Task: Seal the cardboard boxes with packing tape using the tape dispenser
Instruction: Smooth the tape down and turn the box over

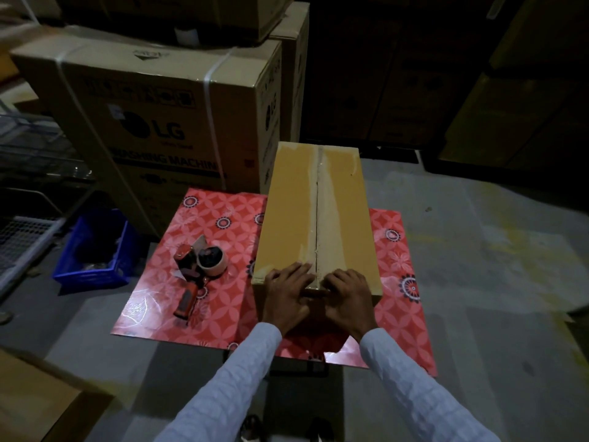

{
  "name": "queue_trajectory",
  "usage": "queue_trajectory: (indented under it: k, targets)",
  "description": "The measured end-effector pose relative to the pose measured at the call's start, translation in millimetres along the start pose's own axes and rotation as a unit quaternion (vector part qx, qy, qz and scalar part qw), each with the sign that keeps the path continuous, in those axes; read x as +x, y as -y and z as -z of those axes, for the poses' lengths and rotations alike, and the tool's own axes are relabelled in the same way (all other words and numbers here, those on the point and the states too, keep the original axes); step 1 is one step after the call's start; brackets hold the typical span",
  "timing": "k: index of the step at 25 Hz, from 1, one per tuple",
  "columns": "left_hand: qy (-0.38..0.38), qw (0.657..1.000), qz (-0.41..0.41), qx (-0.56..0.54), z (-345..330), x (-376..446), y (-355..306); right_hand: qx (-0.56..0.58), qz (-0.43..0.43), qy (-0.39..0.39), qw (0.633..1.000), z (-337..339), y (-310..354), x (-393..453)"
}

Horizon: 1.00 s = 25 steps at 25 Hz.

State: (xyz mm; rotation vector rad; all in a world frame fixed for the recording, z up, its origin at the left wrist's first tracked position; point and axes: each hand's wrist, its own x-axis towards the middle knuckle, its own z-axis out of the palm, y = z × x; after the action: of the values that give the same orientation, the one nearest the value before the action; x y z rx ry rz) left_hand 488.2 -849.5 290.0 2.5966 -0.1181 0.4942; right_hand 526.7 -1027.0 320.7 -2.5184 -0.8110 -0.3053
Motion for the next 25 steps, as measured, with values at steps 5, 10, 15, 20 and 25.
queue_trajectory:
  k: [5,10,15,20,25]
  targets:
    - [0.028,0.996,-0.026,-0.081,22.0,13.8,43.4,0.091,0.084,0.155,0.980,22.9,-13.4,63.1]
    - [0.084,0.992,0.017,-0.096,65.6,50.5,76.6,0.076,0.097,0.131,0.984,-8.1,1.2,86.6]
    - [-0.228,0.847,0.372,-0.304,31.6,0.6,29.7,0.021,0.074,0.106,0.991,-14.6,10.0,89.1]
    - [-0.179,0.741,0.500,-0.410,33.7,32.3,23.7,-0.007,0.018,0.099,0.995,-22.9,23.5,76.1]
    - [-0.082,0.834,0.419,-0.350,40.5,48.7,62.9,-0.055,-0.116,0.044,0.991,-44.9,73.5,64.9]
